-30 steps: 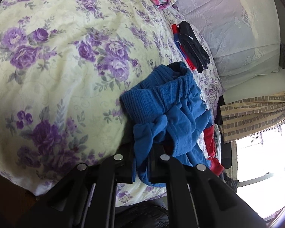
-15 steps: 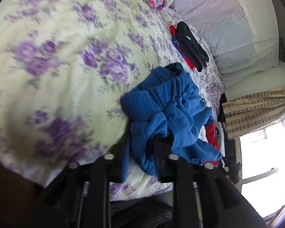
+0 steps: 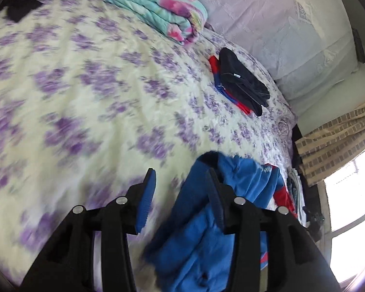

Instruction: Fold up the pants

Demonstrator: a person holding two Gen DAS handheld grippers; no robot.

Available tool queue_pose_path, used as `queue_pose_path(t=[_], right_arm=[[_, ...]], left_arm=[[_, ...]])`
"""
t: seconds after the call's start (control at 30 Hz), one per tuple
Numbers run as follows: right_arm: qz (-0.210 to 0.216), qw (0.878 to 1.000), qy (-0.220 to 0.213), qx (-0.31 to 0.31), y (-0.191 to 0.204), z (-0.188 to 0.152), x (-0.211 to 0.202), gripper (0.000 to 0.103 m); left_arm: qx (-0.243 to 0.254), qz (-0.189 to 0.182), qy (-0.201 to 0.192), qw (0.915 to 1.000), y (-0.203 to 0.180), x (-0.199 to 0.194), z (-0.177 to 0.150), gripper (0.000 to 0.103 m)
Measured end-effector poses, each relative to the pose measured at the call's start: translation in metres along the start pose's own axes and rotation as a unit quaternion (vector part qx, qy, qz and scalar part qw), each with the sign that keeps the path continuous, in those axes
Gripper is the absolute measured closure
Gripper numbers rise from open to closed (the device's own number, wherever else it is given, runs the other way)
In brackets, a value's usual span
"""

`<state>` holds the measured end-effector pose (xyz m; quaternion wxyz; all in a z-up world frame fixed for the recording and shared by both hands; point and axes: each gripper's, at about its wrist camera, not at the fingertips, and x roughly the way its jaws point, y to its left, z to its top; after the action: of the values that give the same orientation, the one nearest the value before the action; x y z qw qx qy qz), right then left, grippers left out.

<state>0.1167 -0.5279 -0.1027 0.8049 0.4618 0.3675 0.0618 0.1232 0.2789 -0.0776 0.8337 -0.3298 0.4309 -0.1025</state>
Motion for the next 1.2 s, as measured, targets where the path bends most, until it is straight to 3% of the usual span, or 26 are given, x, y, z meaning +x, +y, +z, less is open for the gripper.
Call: queue_pose_path(t=[0.23, 0.33, 0.4, 0.57, 0.6, 0.63, 0.67, 0.77, 0.9, 1.03, 1.2], right_arm=[[-0.021, 0.999, 0.017, -0.028, 0.002, -0.001, 0.028, 0.035], [-0.021, 0.999, 0.019, -0.039, 0.007, 0.0, 0.032, 0.035], [-0.02, 0.999, 0.022, -0.04, 0.007, 0.002, 0.033, 0.035], [-0.021, 0.998, 0.031, -0.053, 0.013, 0.005, 0.044, 0.035], [-0.024, 0.997, 0.035, -0.061, 0.014, 0.005, 0.047, 0.037], [-0.026, 0.997, 0.036, -0.064, 0.015, 0.004, 0.049, 0.053], [-0.028, 0.997, 0.041, -0.065, 0.013, 0.004, 0.052, 0.07], [-0.021, 0.998, 0.031, -0.055, 0.009, 0.003, 0.05, 0.079], [0.0, 0.998, 0.0, -0.064, 0.024, 0.009, 0.032, 0.08], [0.012, 0.993, -0.027, -0.111, 0.071, 0.036, 0.026, 0.08], [0.029, 0.986, -0.031, -0.159, 0.139, 0.077, 0.054, 0.08]], left_arm=[[-0.001, 0.003, 0.058, 0.9983, -0.011, 0.064, 0.026, 0.06], [0.001, -0.037, 0.076, 0.9965, -0.021, 0.076, 0.03, 0.06], [0.017, -0.058, 0.089, 0.9942, -0.036, 0.085, 0.031, 0.059], [0.08, -0.048, 0.136, 0.9863, -0.072, 0.118, 0.028, 0.054], [0.088, -0.042, 0.145, 0.9846, -0.077, 0.127, 0.027, 0.055], [0.096, -0.04, 0.148, 0.9835, -0.08, 0.132, 0.027, 0.06], [0.099, -0.04, 0.148, 0.9831, -0.08, 0.135, 0.024, 0.074], [0.077, -0.054, 0.124, 0.9878, -0.081, 0.133, 0.025, 0.088], [0.056, -0.073, 0.044, 0.9948, -0.081, 0.092, 0.041, 0.09], [0.057, -0.069, -0.035, 0.9954, -0.089, 0.05, 0.078, 0.09], [0.015, -0.061, -0.104, 0.9926, -0.079, 0.025, 0.133, 0.09]])
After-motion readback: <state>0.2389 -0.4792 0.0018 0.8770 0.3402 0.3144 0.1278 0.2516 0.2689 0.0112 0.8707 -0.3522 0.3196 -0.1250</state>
